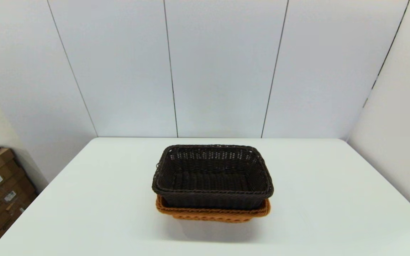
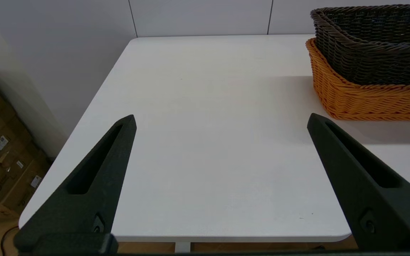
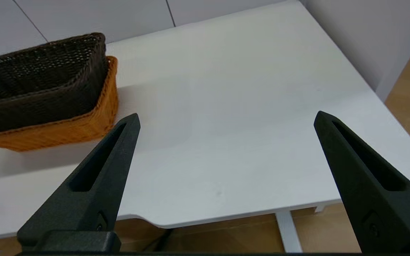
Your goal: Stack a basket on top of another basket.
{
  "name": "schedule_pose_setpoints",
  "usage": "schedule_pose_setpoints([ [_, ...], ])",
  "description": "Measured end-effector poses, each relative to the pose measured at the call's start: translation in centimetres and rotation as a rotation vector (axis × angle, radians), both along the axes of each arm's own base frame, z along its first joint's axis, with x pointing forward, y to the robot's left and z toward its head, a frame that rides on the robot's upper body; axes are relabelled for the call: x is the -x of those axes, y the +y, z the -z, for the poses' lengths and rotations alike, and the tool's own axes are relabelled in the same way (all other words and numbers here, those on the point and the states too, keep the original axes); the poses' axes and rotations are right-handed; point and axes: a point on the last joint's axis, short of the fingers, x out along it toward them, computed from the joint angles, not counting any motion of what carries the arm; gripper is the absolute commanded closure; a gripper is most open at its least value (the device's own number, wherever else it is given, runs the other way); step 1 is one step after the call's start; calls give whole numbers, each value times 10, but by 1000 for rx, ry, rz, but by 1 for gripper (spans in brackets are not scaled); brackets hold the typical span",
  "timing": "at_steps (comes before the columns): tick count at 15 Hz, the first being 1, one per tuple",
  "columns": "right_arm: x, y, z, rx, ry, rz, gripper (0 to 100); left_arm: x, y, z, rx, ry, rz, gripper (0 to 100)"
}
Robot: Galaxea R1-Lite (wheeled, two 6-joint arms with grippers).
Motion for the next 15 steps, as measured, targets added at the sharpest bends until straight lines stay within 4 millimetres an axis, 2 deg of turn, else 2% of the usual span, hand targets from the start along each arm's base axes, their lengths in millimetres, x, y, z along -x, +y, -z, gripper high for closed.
schedule_pose_setpoints([
  [6, 4, 0, 28, 169, -29, -25, 0, 0, 0, 0, 0, 0, 0, 0],
  [11, -14, 0, 51, 226, -67, -24, 0, 0, 0, 0, 0, 0, 0, 0],
  [15, -23, 0, 59, 333, -132, -31, 0, 0, 0, 0, 0, 0, 0, 0],
])
